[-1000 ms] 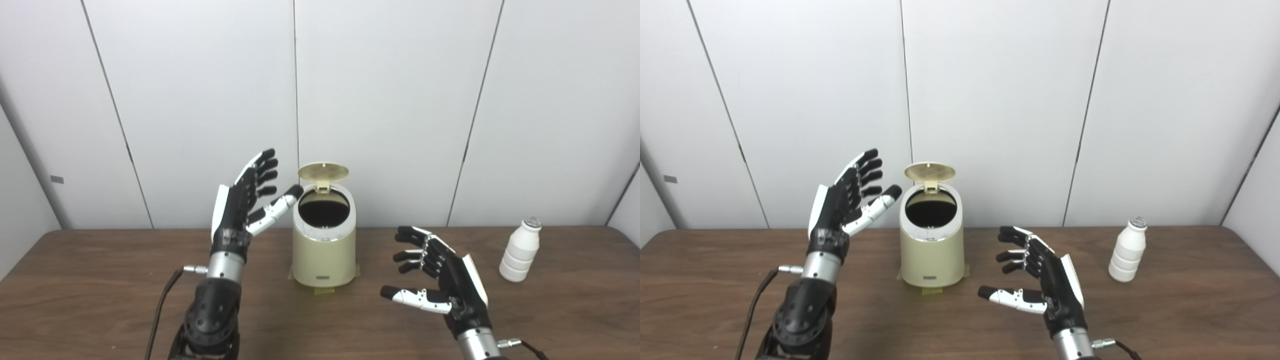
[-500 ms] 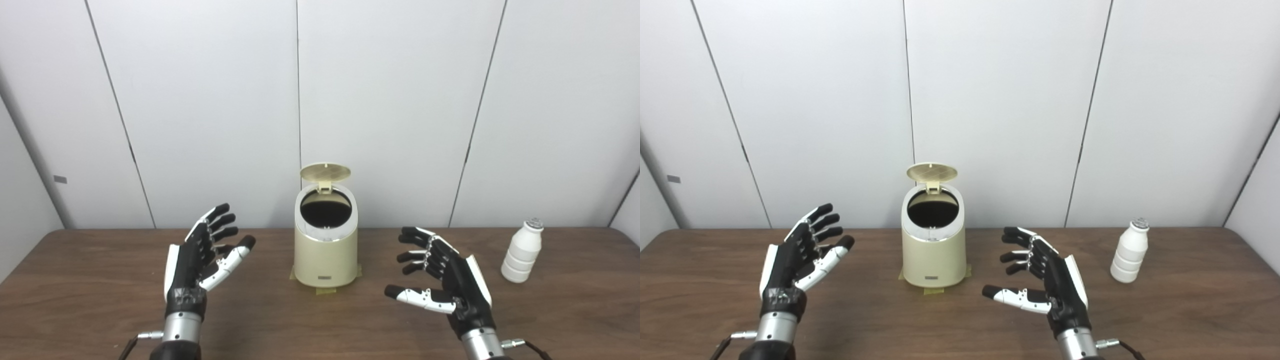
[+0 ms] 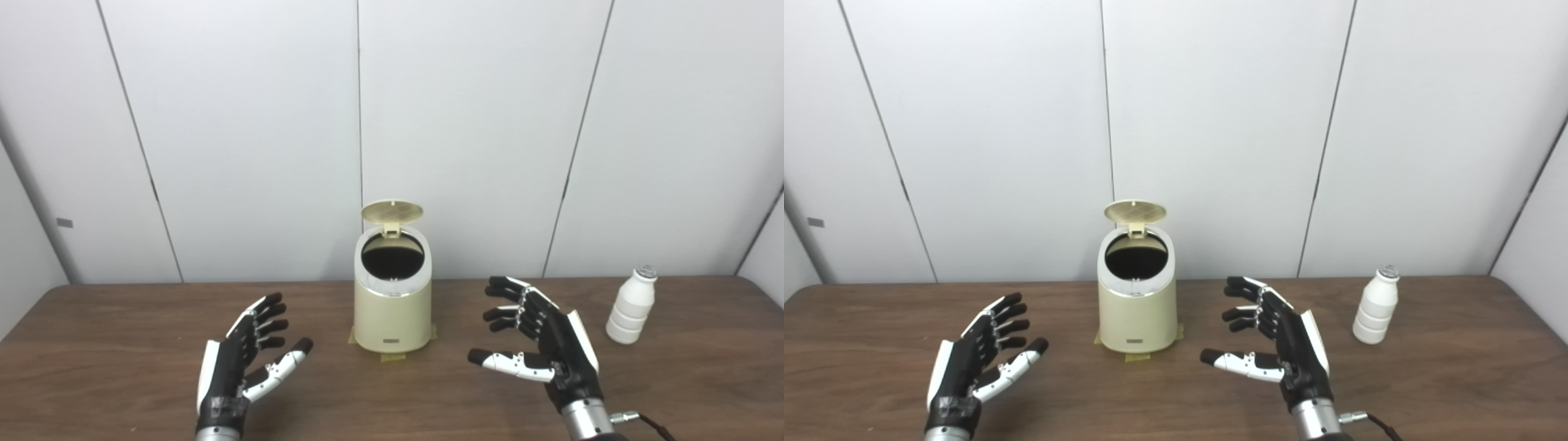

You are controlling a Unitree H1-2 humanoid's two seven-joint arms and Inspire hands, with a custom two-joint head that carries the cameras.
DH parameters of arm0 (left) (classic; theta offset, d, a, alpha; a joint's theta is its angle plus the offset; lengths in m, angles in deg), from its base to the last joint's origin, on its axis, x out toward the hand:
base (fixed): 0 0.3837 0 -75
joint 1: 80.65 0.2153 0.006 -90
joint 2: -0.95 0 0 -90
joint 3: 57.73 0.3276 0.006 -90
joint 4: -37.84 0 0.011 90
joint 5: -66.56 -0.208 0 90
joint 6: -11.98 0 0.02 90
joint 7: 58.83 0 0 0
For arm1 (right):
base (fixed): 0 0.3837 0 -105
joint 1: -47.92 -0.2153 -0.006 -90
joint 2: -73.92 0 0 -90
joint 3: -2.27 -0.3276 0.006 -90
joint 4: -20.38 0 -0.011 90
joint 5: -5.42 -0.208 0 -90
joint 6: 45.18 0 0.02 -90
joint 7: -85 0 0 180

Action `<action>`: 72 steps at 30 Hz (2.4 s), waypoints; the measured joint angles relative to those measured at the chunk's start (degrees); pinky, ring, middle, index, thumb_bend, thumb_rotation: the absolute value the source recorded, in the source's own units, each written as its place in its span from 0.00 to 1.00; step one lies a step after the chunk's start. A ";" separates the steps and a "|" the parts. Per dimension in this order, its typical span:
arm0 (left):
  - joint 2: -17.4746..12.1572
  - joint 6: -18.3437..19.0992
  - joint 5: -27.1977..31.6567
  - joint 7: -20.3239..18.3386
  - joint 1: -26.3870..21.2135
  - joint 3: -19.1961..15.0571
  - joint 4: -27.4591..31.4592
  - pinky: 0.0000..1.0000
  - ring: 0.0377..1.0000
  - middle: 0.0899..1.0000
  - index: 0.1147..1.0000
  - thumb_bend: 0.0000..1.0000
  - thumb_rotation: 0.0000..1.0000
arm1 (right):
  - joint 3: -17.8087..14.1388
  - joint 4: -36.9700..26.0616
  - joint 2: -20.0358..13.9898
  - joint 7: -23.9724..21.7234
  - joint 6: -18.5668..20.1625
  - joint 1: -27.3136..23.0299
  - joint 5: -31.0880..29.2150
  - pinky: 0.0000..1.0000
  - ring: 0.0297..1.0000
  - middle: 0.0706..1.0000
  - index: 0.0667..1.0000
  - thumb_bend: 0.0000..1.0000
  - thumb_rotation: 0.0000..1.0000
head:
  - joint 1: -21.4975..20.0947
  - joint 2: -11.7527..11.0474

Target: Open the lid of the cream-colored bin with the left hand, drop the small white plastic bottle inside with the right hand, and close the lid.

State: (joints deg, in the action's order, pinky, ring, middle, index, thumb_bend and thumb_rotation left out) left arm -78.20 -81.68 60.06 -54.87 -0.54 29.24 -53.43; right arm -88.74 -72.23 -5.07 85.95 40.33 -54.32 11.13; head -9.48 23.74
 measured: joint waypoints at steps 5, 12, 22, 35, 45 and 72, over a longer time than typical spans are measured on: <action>-1.42 0.00 0.41 -0.33 0.15 -0.43 -0.37 0.71 0.76 0.80 0.84 0.62 0.11 | -1.03 -0.18 -3.33 0.00 0.78 -3.09 1.72 0.48 0.54 0.69 0.72 0.81 0.17 | -4.23 -1.76; -3.81 -0.18 0.70 -0.56 0.12 -1.04 -4.13 0.74 0.78 0.82 0.86 0.57 0.06 | -3.98 -5.55 -9.29 0.17 9.99 -10.96 6.45 0.52 0.59 0.68 0.70 0.78 0.08 | -11.26 -4.83; -4.71 -0.25 1.08 -1.43 -0.83 -1.33 -4.84 0.71 0.76 0.81 0.84 0.55 0.05 | -13.70 1.03 -17.99 0.26 15.69 -17.99 1.42 0.70 0.71 0.75 0.74 0.81 0.11 | -13.99 -5.63; -4.52 -0.20 2.38 -2.07 -1.12 -1.92 -4.65 0.72 0.77 0.82 0.84 0.54 0.00 | -14.40 5.19 -24.73 -0.10 20.04 -18.95 0.95 0.80 0.83 0.82 0.82 0.80 0.10 | -14.60 -5.19; -4.63 0.37 2.63 -2.45 -1.06 -1.80 -3.43 0.72 0.77 0.81 0.84 0.52 0.00 | -14.00 6.74 -27.02 -5.38 24.63 -14.22 -2.09 0.77 0.86 0.90 0.91 0.82 0.14 | -15.04 -4.58; -4.75 4.42 2.23 -2.66 -0.92 -1.37 0.61 0.73 0.78 0.82 0.83 0.51 0.00 | -10.48 19.19 -26.41 -6.01 20.31 -8.58 -1.16 0.74 0.81 0.86 0.87 0.84 0.15 | -15.13 -3.35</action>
State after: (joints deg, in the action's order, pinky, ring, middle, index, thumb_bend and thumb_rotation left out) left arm -82.95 -77.25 62.29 -57.54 -1.46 27.88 -52.82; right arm -99.22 -53.04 -31.48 79.94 60.65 -62.90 9.97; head -24.61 20.39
